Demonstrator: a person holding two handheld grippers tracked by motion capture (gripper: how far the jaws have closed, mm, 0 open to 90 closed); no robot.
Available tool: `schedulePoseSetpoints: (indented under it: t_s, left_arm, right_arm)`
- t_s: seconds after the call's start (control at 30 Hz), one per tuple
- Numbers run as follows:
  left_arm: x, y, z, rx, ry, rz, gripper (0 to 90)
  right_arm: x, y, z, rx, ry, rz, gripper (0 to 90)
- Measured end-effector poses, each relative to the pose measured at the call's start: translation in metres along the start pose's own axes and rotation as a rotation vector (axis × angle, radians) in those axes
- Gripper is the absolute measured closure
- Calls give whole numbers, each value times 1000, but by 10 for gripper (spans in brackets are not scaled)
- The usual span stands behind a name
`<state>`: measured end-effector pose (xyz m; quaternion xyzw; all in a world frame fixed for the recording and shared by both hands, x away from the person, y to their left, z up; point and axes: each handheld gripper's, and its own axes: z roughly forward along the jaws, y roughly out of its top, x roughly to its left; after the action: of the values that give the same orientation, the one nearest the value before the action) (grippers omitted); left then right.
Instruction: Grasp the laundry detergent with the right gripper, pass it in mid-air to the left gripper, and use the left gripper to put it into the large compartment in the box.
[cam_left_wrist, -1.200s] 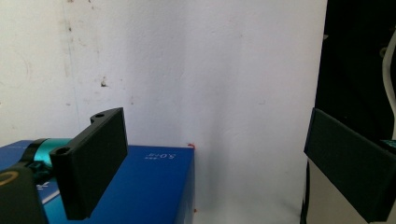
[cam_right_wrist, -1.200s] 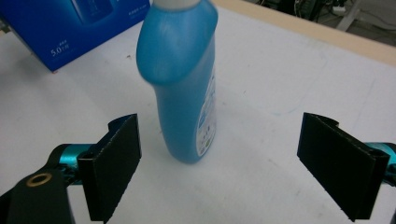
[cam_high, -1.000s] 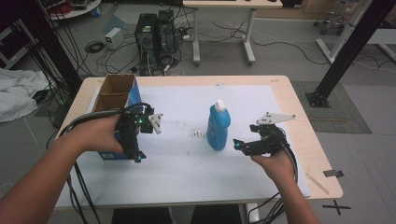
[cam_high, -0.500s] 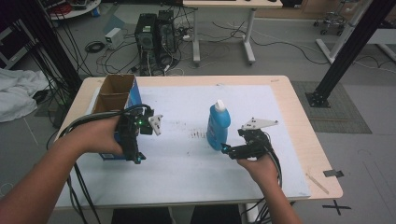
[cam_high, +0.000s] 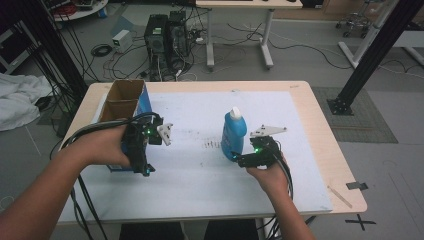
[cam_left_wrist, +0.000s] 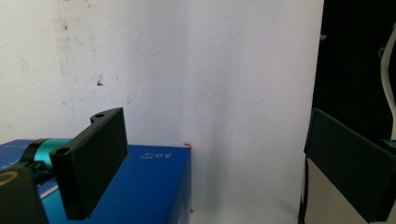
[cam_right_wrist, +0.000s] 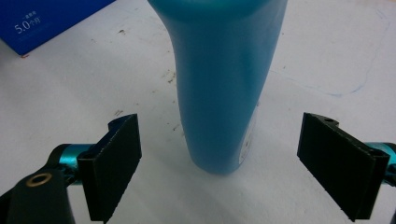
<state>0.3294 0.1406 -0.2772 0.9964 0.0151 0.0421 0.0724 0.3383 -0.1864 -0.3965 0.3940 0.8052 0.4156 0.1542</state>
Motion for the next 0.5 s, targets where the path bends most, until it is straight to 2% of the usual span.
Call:
schedulePoseSetpoints:
  t_s: [0.5]
  left_arm:
    - [0, -6, 0, 3, -4, 0, 61]
  right_arm:
    - [6, 1, 21, 3, -60, 17, 126]
